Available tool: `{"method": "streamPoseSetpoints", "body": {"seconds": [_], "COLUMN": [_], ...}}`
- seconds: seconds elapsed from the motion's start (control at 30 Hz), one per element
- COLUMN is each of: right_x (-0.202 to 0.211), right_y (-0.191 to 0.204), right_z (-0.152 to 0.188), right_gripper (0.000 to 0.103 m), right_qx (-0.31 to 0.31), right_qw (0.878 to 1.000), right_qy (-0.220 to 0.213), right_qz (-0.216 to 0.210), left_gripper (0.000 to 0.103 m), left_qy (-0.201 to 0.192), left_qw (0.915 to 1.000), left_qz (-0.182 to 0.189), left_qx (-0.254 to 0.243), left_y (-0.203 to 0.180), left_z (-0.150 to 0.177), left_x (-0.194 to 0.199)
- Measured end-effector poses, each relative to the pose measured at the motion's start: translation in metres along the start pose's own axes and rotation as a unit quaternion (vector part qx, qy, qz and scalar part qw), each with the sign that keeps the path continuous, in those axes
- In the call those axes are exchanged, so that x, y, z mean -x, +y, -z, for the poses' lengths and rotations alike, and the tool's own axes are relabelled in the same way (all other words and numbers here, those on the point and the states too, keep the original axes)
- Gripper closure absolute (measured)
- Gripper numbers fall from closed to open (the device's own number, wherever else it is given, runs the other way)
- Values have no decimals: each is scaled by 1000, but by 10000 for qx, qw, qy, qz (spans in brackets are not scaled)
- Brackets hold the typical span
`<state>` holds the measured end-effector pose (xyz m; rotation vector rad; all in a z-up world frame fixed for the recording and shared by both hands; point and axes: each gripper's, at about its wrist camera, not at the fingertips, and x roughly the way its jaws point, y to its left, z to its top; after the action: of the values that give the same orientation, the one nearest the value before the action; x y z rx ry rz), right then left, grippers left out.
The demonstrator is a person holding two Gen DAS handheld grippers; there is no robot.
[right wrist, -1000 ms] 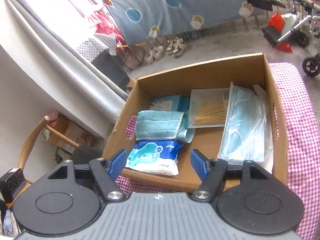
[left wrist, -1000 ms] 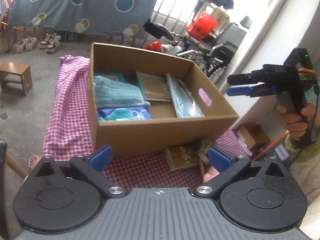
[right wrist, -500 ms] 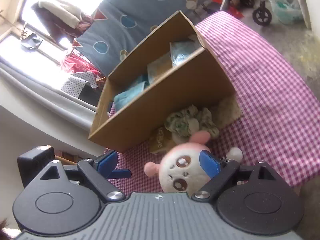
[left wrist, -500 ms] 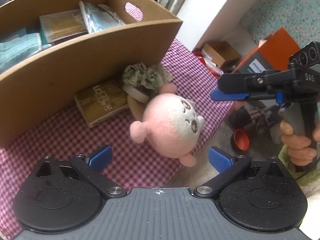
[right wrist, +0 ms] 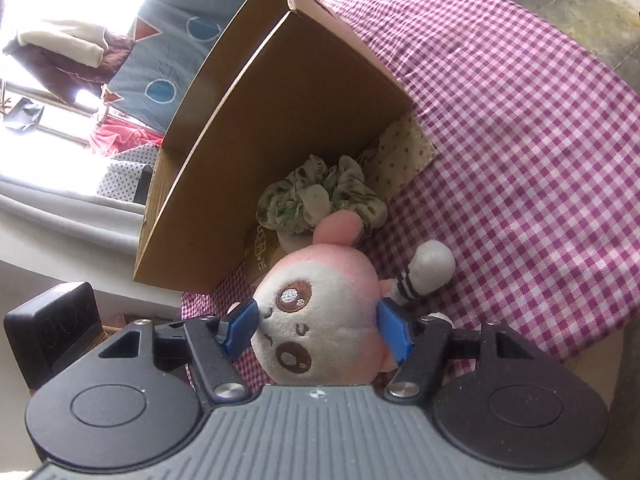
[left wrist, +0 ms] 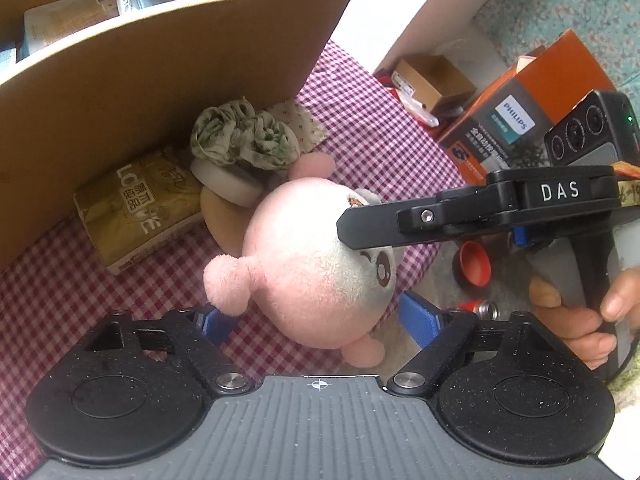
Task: Organize soft objects
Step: 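Carry the plush toy with the right gripper into the cardboard box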
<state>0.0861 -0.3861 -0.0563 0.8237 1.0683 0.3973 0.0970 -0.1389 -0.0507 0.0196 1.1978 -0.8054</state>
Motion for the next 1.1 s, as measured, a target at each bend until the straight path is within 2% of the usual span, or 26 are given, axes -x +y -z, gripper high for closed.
{"method": "streamPoseSetpoints", "body": {"seconds": [0.1, 0.3, 0.43, 0.53, 0.73, 0.9, 1.0, 1.1], "right_x": [4, 18, 29, 35, 26, -11, -48, -89], "right_y": [-2, 10, 36, 65, 125, 155, 151, 137], "right_z": [3, 20, 18, 8, -35, -79, -108, -134], "right_gripper": [38, 38, 38, 38, 38, 38, 38, 38], "right_qx": [-76, -163, -12, 279, 745, 813, 568, 102], "right_qw": [9999, 9987, 9961, 9926, 9841, 9855, 9909, 9951], "right_qy": [-76, -90, -252, -408, -526, -457, -276, -19], "right_qz": [-97, -485, -846, -1113, -1523, -1415, -1191, -986], "left_gripper": [25, 27, 27, 26, 25, 25, 25, 25], "left_qy": [-159, -643, -1111, -1452, -1844, -1503, -1160, -741], "left_qw": [9998, 9946, 9842, 9729, 9612, 9674, 9714, 9798], "left_qz": [-55, -554, -952, -1261, -1504, -1598, -1640, -1534], "left_qx": [-71, -598, -994, -1288, -1398, -1266, -1265, -1045], "left_y": [-4, -29, -41, -44, -21, 19, 49, 86], "left_z": [-2, 0, -5, -15, -61, -115, -144, -171], "left_x": [9, 43, 82, 113, 155, 142, 120, 98]}}
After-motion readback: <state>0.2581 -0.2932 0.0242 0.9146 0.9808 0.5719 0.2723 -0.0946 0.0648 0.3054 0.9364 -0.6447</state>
